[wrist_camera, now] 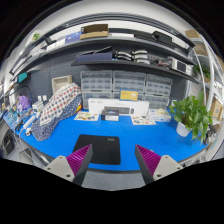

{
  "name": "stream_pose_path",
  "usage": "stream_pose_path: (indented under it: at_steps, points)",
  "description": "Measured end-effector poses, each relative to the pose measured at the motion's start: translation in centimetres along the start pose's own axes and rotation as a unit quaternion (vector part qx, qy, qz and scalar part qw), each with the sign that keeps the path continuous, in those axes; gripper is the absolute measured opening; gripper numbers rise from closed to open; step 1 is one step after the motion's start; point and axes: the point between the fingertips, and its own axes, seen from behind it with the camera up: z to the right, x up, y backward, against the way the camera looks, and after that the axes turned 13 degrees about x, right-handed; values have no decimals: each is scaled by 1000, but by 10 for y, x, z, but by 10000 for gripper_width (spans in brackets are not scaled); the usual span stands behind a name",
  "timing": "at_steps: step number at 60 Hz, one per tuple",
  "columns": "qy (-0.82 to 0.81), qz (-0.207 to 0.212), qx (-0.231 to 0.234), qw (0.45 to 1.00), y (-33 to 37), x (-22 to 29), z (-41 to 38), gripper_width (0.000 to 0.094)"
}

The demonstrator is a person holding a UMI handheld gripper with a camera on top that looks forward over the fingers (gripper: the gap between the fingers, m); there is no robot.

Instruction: Arrange mouse

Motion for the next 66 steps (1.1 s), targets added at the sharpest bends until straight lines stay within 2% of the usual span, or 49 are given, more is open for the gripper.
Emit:
stream_pose_path:
  at_steps: [7, 16, 28, 37, 45, 53, 66]
  points:
    - [7, -6, 0, 1000, -5, -20, 4, 864]
    - [-9, -40, -9, 999, -9, -74, 22, 862]
    - [-37, -99, -52, 993, -9, -153, 88, 863]
    - [-60, -126, -84, 987, -20, -186, 146, 851]
    - [-73, -139, -95, 983, -50, -193, 189, 837]
    - [-70, -140, -93, 983, -90, -179, 218, 773]
    - [-81, -146, -65, 984, -142, -162, 244, 663]
